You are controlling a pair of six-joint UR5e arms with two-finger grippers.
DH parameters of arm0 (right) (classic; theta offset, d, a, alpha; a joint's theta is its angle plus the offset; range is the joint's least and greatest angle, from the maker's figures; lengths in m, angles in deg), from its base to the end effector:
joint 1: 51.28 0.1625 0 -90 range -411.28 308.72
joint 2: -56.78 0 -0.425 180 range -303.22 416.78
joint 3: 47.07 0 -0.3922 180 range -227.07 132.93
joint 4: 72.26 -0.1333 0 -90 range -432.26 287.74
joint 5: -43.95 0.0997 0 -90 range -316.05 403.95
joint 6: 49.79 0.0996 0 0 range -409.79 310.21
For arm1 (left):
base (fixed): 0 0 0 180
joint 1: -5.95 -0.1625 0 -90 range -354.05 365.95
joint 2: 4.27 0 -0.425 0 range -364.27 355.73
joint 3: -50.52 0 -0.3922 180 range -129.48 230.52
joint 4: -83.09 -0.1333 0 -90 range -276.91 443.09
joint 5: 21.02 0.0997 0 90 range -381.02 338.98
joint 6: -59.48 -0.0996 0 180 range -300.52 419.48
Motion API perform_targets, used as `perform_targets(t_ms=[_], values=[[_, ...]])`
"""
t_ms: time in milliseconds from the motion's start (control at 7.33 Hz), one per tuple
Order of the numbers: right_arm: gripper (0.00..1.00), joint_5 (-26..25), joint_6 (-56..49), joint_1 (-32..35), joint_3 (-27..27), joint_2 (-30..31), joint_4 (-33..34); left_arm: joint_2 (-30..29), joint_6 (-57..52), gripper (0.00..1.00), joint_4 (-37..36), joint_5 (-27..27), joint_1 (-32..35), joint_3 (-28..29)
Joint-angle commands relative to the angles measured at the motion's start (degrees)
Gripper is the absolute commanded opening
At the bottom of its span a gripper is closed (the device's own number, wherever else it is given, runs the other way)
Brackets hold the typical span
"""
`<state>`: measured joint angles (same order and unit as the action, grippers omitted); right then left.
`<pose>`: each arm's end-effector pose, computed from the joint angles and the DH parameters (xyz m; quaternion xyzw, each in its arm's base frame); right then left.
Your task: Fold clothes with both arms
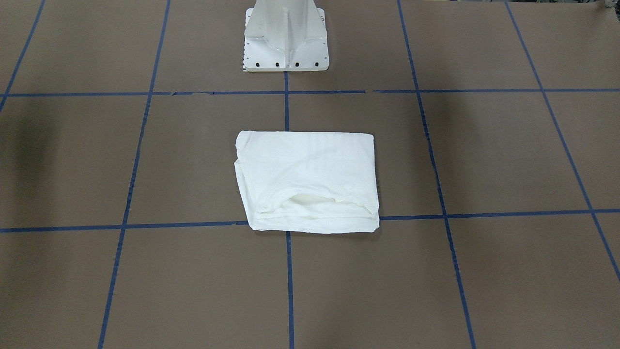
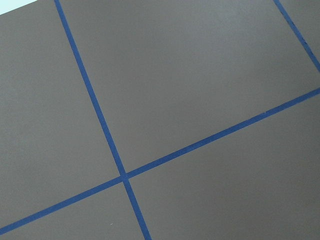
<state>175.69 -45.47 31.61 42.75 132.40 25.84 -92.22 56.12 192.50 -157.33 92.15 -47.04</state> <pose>-0.0069 -0.5965 0.5413 0.0140 -0.3589 -0.0417 0.9323 -0.0284 -0.4976 0.5700 0.1969 0.3847 0.1407 0.8907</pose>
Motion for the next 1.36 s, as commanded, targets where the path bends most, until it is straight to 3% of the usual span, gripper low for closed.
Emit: perform_targets(t_ms=[0, 1227], values=[[1.00, 0.1, 0.1, 0.0, 0.1, 0.0, 0.0, 0.1, -0.1, 1.00, 0.1, -0.3, 0.0, -0.5], [1.00, 0.3, 0.1, 0.0, 0.9, 2.4, -3.1, 0.3, -0.2, 1.00, 0.1, -0.2, 0.1, -0.5]])
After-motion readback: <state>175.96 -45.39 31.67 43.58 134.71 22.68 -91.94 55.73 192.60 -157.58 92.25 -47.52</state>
